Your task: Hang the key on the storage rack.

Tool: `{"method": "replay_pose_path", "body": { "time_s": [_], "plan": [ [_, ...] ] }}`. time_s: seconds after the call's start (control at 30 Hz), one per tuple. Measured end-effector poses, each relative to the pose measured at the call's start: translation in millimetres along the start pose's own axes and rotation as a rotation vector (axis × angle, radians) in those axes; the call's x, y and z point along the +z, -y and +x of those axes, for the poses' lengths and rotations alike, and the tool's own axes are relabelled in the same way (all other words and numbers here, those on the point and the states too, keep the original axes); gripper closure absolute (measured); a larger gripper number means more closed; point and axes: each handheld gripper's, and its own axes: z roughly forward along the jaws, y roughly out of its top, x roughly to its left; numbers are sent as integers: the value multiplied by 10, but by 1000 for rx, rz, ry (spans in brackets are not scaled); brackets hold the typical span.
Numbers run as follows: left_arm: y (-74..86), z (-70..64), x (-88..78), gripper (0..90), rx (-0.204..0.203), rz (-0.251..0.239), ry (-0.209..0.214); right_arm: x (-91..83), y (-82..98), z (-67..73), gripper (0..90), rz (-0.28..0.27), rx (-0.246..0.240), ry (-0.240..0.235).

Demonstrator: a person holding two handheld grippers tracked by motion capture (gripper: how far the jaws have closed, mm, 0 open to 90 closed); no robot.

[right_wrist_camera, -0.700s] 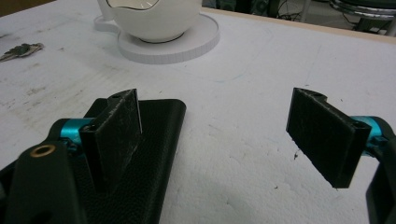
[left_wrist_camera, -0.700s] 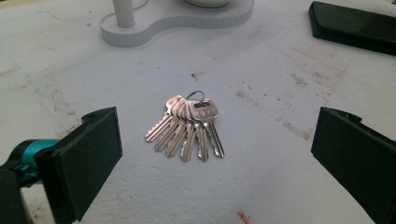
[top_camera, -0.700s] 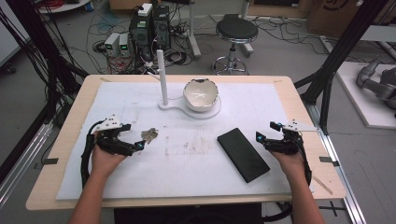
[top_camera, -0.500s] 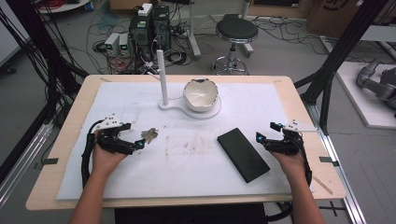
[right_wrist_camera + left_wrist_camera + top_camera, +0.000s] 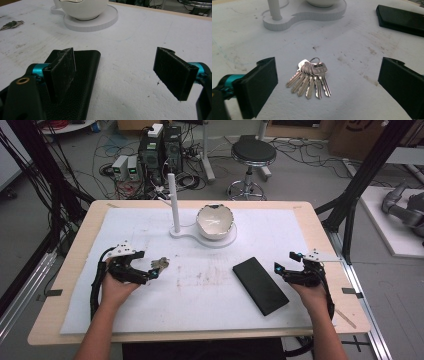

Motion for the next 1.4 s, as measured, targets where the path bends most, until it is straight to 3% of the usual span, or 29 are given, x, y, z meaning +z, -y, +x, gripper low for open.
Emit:
{"method": "replay_pose_path", "body": {
  "time_s": [0.03,0.07,0.1,0.2,0.27,0.3,0.37,0.4,0.53,0.73,0.93,1.03,1.4],
  "plan": [
    [-17,1,7,82,1,-1,-7,3,1,-5,183,-1,1,-3],
    [-34,2,17,82,-1,-1,-12,3,1,-5,183,-1,1,-3],
    [-51,1,34,173,0,1,-14,4,2,-8,183,0,1,-4],
    [-67,-17,155,303,4,9,6,10,2,-6,183,2,3,-4],
    [-69,-19,199,319,6,23,8,12,2,-5,183,4,3,-7],
    [-81,-22,277,346,18,53,4,16,3,-10,183,6,-2,-7],
    [-86,-26,315,367,18,55,2,20,4,-12,183,7,4,-5],
    [-106,-24,374,391,35,83,-6,19,4,-14,183,7,3,-5],
    [-128,-18,479,466,47,111,-36,20,5,-15,184,7,3,-6],
    [-137,-12,574,569,65,141,-44,16,6,-23,183,7,5,-2],
    [-107,2,626,618,77,180,-71,14,7,-22,184,7,8,0],
    [-115,11,603,736,81,168,-88,21,7,-16,183,13,4,2],
    [-103,53,594,846,55,172,-80,31,12,-16,184,22,1,6]
  ]
}}
